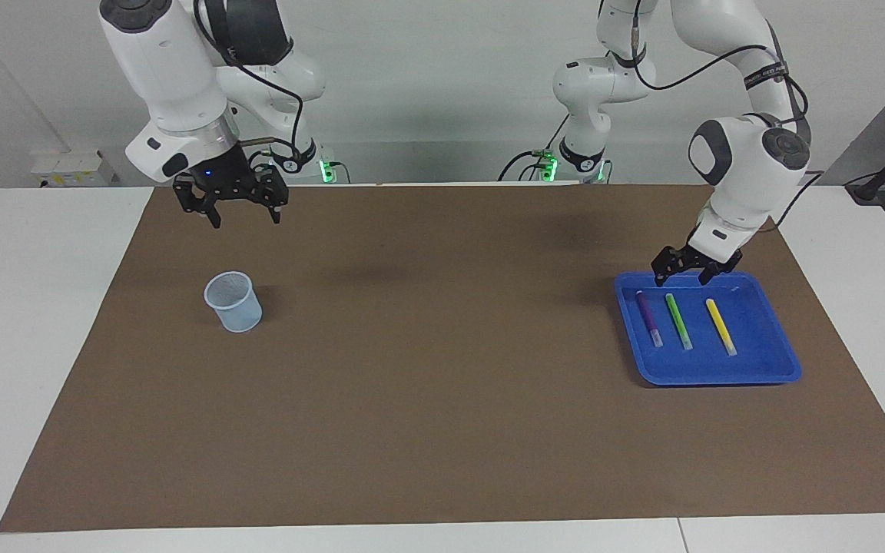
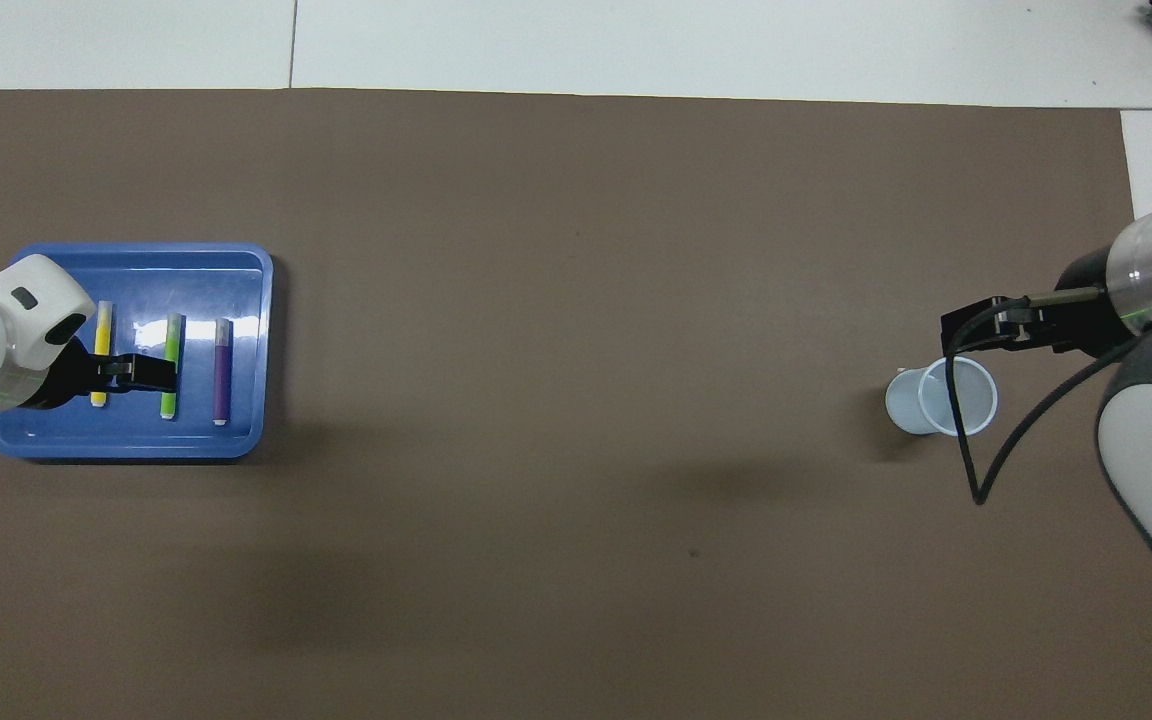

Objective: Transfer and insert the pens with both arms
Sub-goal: 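Grasp the purple pen with the left gripper while the right gripper approaches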

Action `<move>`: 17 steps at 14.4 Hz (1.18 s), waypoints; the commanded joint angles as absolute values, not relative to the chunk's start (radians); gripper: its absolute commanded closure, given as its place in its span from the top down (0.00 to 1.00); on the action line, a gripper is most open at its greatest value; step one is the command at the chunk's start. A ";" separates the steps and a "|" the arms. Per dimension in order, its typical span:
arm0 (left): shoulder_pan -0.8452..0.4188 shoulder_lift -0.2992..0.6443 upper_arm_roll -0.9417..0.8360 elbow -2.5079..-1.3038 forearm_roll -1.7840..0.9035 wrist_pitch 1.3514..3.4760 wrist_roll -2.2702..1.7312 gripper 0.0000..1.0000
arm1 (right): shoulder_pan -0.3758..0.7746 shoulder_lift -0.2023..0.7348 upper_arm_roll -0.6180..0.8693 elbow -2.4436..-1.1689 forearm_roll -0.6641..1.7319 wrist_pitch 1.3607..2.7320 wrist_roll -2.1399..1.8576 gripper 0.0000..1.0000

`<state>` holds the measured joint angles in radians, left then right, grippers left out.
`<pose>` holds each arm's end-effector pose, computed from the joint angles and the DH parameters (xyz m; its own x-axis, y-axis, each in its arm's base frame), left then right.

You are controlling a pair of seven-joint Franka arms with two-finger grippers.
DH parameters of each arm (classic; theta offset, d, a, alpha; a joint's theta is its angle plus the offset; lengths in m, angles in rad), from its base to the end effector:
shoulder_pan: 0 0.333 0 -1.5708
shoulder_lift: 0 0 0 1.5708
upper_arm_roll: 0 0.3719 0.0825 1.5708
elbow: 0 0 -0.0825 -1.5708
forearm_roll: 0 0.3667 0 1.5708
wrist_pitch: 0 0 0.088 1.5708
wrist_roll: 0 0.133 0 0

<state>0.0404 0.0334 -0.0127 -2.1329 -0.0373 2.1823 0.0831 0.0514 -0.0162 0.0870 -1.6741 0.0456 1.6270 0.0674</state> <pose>0.5347 0.0127 0.4330 0.9993 -0.0339 0.0182 -0.0345 -0.9990 0.0299 0.5269 0.0797 0.6209 0.9971 0.0683 -0.0339 0.0669 -0.9969 -0.0418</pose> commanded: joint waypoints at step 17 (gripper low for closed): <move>0.000 0.232 -0.011 -2.143 -0.086 2.431 0.097 0.88 | 0.238 -0.153 0.091 -2.049 0.344 1.971 0.280 1.00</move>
<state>0.0083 0.2335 -0.0194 -2.1345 -0.0707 2.4068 0.0831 0.2290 -0.1499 0.0933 -2.0198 0.3094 1.9357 0.2396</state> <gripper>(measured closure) 0.088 0.000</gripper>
